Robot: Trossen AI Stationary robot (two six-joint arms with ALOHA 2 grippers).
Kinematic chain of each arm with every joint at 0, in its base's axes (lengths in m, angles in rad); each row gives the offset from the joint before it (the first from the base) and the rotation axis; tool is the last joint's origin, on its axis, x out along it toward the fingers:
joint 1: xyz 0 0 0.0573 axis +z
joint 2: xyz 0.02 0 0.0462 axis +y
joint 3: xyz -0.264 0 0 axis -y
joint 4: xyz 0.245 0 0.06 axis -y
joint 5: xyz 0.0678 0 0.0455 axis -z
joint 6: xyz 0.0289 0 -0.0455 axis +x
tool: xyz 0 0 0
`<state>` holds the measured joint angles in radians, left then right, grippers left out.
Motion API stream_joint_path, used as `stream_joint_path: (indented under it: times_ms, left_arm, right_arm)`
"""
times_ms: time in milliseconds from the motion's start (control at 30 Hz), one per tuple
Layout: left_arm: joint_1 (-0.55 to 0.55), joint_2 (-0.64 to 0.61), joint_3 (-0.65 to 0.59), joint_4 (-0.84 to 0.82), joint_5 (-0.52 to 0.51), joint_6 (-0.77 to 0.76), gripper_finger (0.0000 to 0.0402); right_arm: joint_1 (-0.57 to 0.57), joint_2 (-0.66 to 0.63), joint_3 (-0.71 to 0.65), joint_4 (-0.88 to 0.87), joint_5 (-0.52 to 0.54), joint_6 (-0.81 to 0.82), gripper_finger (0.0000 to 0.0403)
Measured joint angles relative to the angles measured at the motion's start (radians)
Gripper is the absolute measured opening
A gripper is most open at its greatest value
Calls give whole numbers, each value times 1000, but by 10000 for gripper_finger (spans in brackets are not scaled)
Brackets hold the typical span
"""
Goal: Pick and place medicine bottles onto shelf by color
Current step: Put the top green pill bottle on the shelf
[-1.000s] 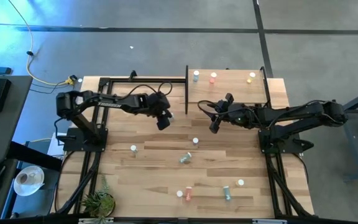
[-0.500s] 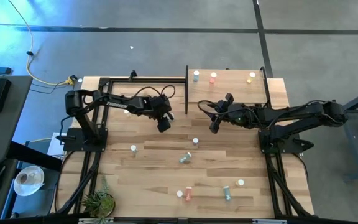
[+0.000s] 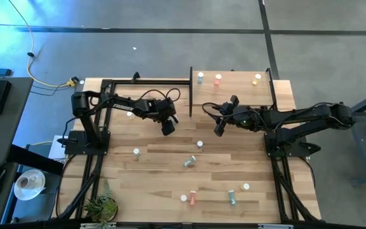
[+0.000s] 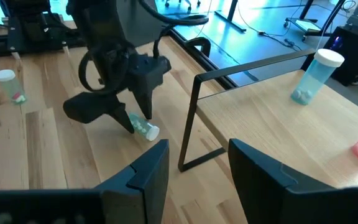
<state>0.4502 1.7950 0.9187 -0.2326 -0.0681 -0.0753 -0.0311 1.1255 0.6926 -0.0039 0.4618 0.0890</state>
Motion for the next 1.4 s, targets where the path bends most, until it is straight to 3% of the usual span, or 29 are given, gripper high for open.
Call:
stream_joint_path:
  times_ms: [300,733,1233,1400]
  left_arm:
    - [2,10,2,2,16,0,192]
    - [-5,12,1,1,50,7,82]
    - [-16,-13,-4,30,246,54,87]
    - [-39,-47,-3,98,353,96,87]
  right_arm:
    - [0,0,0,0,0,0,158]
    - [0,0,0,0,0,0,158]
    - [0,0,0,9,-3,-37,158]
    - [0,0,0,10,-130,-71,158]
